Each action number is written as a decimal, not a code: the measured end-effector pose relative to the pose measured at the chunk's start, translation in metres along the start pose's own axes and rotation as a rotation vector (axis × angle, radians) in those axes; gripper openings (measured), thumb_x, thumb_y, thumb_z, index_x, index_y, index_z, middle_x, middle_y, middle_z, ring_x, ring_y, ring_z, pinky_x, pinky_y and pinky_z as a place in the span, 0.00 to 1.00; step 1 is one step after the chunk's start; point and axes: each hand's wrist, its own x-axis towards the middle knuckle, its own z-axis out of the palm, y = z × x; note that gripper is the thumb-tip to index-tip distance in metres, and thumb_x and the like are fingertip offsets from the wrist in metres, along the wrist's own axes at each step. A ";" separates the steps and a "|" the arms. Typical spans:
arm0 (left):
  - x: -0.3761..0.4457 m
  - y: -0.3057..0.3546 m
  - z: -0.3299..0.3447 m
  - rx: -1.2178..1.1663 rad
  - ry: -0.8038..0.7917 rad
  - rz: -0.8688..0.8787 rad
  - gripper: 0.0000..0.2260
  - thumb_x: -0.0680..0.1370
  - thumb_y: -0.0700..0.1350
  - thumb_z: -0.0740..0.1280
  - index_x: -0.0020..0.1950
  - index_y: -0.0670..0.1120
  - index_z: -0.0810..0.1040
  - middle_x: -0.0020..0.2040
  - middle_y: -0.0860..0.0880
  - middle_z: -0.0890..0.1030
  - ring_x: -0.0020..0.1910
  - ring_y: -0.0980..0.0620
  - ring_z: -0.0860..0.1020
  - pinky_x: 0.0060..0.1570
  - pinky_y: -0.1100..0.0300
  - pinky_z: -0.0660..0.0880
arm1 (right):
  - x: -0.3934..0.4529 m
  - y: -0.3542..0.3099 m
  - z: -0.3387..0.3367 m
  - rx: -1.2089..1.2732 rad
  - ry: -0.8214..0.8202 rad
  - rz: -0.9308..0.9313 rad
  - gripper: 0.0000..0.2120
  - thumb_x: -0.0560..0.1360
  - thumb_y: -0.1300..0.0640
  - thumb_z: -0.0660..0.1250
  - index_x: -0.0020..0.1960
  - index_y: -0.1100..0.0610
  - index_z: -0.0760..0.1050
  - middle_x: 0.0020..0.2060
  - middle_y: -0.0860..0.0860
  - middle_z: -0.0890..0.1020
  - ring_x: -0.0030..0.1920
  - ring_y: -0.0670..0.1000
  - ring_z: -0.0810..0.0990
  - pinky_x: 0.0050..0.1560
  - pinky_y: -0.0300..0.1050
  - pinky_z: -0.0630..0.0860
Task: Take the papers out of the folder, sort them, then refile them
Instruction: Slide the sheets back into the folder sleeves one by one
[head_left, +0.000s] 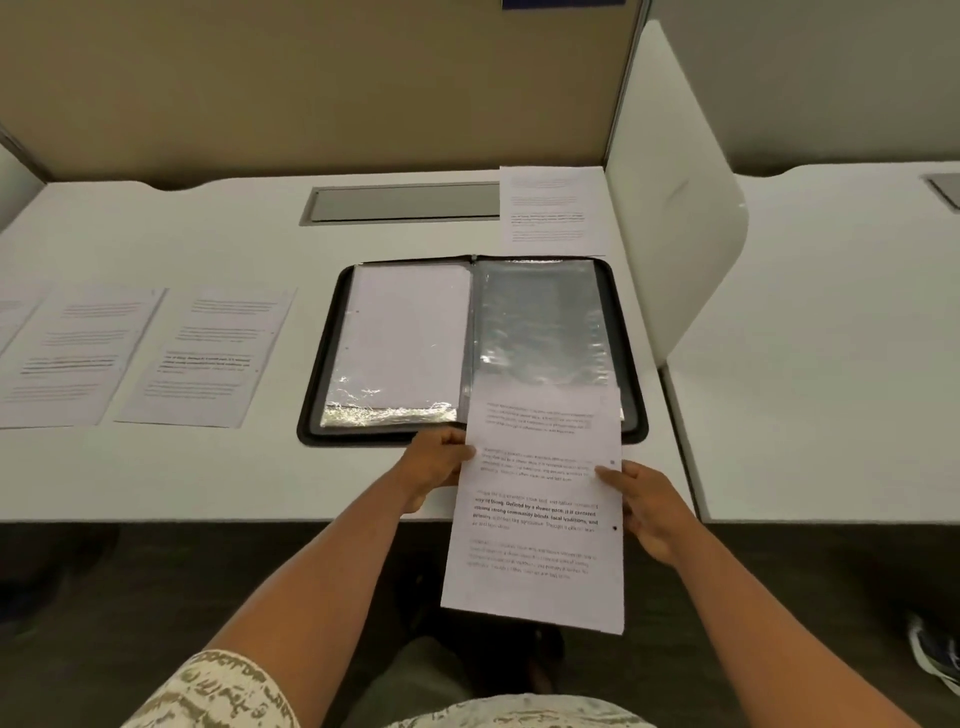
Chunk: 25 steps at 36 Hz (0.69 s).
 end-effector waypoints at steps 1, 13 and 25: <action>0.001 -0.001 0.002 0.033 -0.017 -0.011 0.08 0.80 0.36 0.66 0.58 0.37 0.78 0.53 0.42 0.85 0.50 0.47 0.85 0.45 0.56 0.82 | 0.000 0.001 -0.003 -0.005 0.028 -0.009 0.09 0.81 0.59 0.67 0.60 0.57 0.80 0.53 0.54 0.87 0.54 0.57 0.85 0.52 0.54 0.81; 0.033 0.011 0.022 0.475 0.329 0.288 0.04 0.77 0.43 0.65 0.49 0.49 0.78 0.40 0.54 0.78 0.40 0.54 0.76 0.40 0.60 0.71 | -0.011 0.023 -0.012 -0.119 0.130 0.041 0.08 0.82 0.60 0.64 0.57 0.56 0.80 0.51 0.53 0.86 0.52 0.55 0.85 0.48 0.51 0.83; 0.086 0.039 0.070 1.102 0.061 0.660 0.12 0.78 0.48 0.70 0.61 0.48 0.81 0.56 0.47 0.77 0.58 0.47 0.71 0.54 0.53 0.74 | -0.014 0.027 -0.013 -0.228 0.205 0.072 0.08 0.82 0.57 0.63 0.53 0.58 0.80 0.47 0.54 0.86 0.49 0.57 0.85 0.53 0.59 0.83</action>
